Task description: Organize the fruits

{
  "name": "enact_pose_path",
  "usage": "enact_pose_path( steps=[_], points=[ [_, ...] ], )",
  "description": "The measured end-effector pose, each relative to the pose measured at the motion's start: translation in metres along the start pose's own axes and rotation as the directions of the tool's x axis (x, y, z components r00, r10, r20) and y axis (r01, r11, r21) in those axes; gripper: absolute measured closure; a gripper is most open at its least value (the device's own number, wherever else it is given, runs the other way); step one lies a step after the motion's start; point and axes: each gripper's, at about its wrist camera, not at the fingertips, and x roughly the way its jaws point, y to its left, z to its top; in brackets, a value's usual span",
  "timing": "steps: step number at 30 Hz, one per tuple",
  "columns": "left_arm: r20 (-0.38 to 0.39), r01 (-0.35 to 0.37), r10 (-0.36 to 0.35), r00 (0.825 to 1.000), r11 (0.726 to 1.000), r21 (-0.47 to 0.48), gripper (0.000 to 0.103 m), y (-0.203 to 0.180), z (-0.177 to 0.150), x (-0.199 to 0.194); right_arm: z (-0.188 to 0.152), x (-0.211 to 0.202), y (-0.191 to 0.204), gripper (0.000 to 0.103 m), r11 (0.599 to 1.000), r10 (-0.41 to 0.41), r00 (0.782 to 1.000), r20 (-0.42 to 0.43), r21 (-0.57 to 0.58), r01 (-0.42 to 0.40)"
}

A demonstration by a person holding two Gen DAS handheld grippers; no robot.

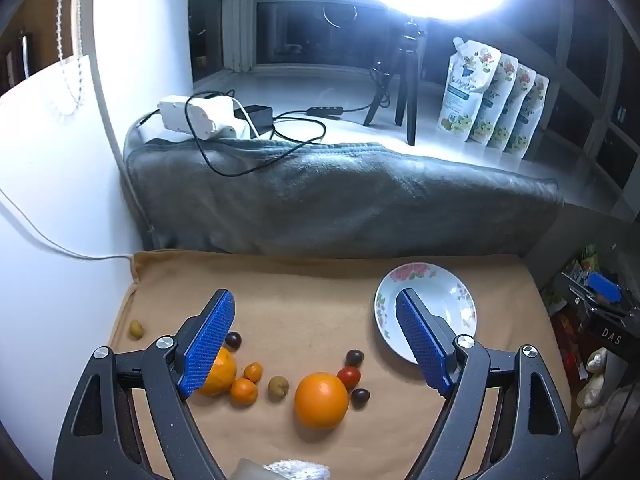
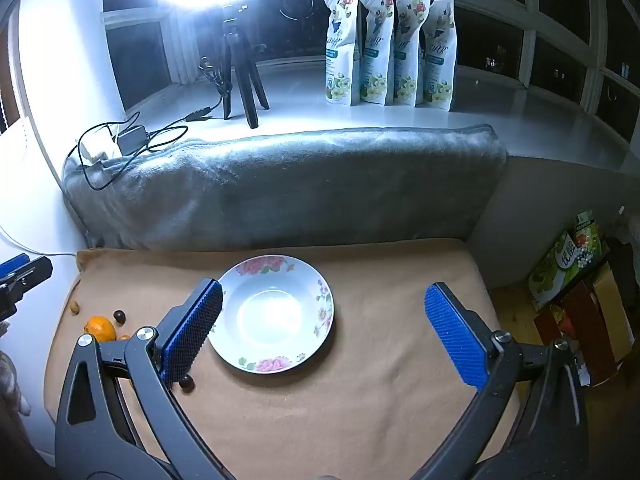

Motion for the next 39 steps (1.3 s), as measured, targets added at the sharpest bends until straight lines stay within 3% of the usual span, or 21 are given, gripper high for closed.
enact_pose_path(
  steps=[6, 39],
  points=[
    [0.012, 0.029, -0.029, 1.0, 0.999, -0.037, 0.02, 0.008, 0.003, -0.005, -0.002, -0.001, 0.001, 0.0, 1.0, 0.007, 1.0, 0.004, -0.003, -0.007],
    [0.034, 0.023, -0.022, 0.999, 1.0, -0.021, 0.02, 0.0, 0.003, -0.011, 0.007, -0.013, 0.004, 0.0, 1.0, 0.023, 0.999, 0.026, 0.011, -0.023]
  ],
)
